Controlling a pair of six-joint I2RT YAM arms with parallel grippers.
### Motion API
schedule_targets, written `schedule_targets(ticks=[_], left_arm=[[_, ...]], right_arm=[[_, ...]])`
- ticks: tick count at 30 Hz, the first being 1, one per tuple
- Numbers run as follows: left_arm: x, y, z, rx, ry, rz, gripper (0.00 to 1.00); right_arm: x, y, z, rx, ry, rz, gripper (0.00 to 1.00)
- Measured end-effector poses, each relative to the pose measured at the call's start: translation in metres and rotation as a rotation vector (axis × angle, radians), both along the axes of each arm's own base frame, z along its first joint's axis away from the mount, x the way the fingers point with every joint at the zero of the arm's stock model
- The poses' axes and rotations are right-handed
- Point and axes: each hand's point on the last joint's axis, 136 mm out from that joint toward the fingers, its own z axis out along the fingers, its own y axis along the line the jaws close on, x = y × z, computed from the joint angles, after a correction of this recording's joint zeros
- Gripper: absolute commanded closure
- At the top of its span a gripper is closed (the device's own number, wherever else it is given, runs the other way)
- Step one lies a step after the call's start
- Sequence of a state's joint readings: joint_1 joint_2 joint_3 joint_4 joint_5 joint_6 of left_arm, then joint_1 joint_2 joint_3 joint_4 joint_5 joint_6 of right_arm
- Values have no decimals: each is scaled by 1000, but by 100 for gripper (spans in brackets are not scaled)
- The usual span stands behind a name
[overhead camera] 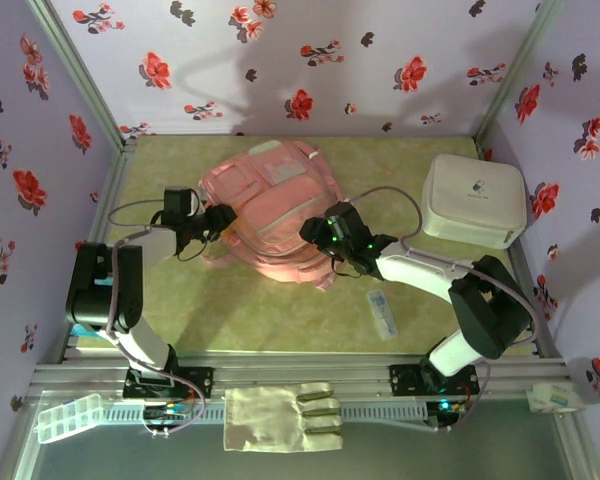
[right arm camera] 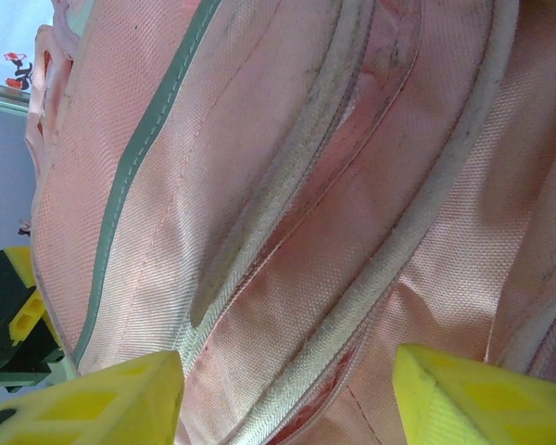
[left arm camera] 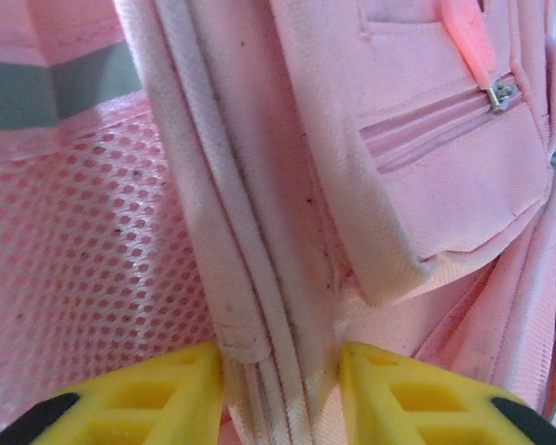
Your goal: Pack the student bag
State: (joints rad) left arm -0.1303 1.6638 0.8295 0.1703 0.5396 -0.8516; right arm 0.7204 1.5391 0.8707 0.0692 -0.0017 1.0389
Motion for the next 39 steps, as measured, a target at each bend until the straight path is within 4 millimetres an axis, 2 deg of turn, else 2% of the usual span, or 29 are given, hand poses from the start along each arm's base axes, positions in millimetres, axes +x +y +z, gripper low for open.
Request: schedule_targets(ticks=[3,8,15,21,25,30,34,36,39], left_arm=[[1,-3,1,-22,2,-3,81],[3,-6,6,-49,-8,-6,92],[2,-1,24,-75,-40,22,95],[-2,10,26,-132,-29,116,97],[-2,13,26,-172,-14,163,98],[-2,13,29,-199,-8,185,98],[-3,11,30,-200,-8,190,98],[-3,10,32,-197,-13,191,98],[-4,5,35,-193,-19,190,98]], right_arm=[[1,1,-2,-2,-1,1,42],[13,2,-5,-22,-6,13,46],[53,5,-13,-74,2,45,49],[96,27,-15,-126,-13,110,48],[110,27,-12,-167,-32,128,37],[102,9,-2,-246,-49,126,31],[76,-12,28,-300,-88,111,31],[62,-12,46,-305,-125,114,31],[35,8,68,-292,-183,159,34]])
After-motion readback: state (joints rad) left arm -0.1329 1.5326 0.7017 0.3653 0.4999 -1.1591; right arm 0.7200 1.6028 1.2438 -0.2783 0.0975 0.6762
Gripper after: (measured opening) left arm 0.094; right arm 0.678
